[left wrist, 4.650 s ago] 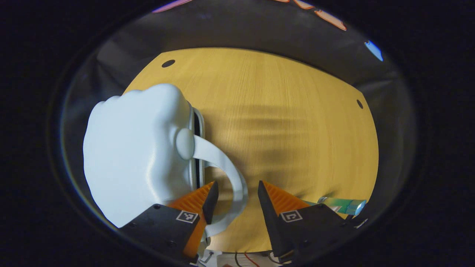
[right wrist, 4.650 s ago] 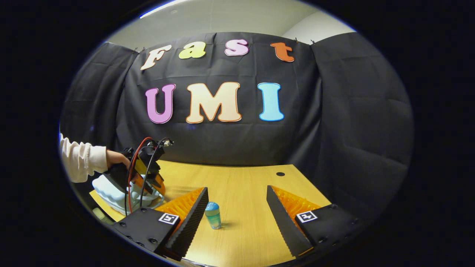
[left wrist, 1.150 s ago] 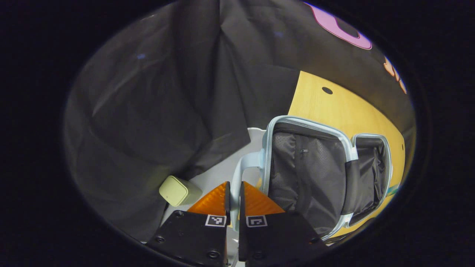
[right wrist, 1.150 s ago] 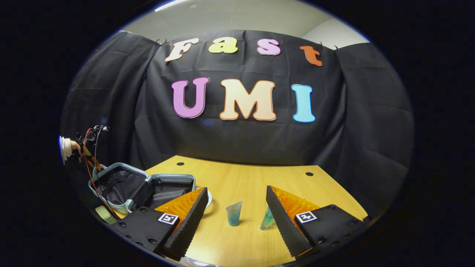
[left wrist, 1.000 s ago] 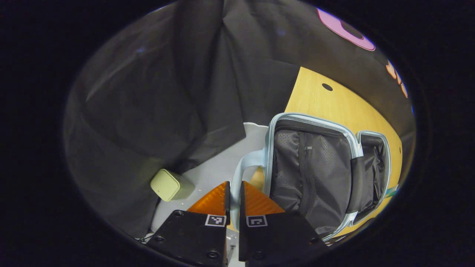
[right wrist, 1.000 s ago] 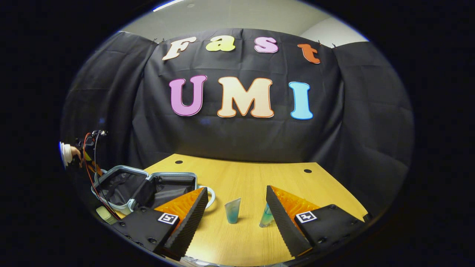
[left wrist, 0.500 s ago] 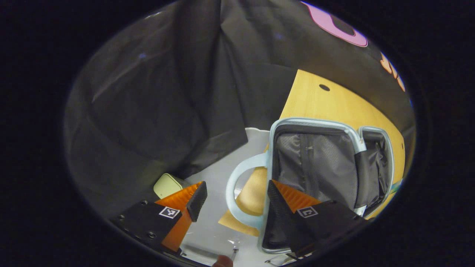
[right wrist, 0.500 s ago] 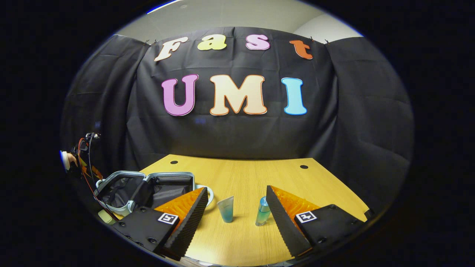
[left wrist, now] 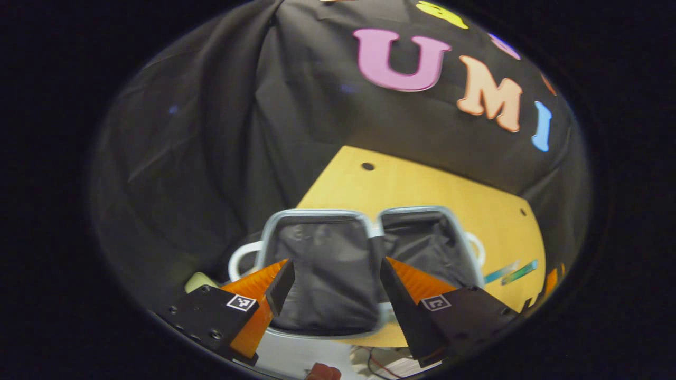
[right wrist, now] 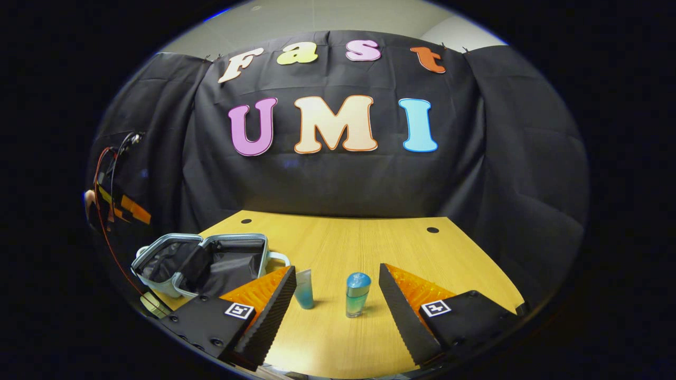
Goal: First open the suitcase, pack the skin care products into it, and then close the suitcase.
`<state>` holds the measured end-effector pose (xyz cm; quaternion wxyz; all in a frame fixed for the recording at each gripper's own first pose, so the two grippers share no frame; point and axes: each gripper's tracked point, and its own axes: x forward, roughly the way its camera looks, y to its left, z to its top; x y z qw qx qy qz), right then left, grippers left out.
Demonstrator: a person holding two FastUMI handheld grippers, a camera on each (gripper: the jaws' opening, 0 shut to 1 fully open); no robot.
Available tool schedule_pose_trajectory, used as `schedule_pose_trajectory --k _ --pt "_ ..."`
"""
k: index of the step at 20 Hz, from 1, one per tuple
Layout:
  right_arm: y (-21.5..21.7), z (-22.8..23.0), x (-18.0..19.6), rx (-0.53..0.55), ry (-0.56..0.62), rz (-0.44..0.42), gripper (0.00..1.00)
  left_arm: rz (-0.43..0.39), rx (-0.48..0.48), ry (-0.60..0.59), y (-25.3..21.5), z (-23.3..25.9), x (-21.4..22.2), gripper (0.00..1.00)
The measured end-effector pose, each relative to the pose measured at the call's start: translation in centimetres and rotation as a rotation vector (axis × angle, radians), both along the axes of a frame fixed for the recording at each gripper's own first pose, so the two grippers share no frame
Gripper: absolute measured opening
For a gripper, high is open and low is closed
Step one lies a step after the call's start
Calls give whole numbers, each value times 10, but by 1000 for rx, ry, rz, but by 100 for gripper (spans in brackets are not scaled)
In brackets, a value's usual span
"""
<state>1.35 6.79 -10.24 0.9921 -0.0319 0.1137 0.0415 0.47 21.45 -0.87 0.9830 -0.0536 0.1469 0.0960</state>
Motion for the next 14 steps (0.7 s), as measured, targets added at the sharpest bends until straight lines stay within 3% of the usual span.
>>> schedule_pose_trajectory --k 3,8,14 --pt "-16 -10 5 8 42 50 99 -114 -10 -33 -95 2 0 96" --pt "-35 -29 11 6 102 142 99 -238 -10 -67 -230 -20 13 96" --pt "-47 -65 20 29 181 225 99 -268 -38 -88 -305 -68 52 96"
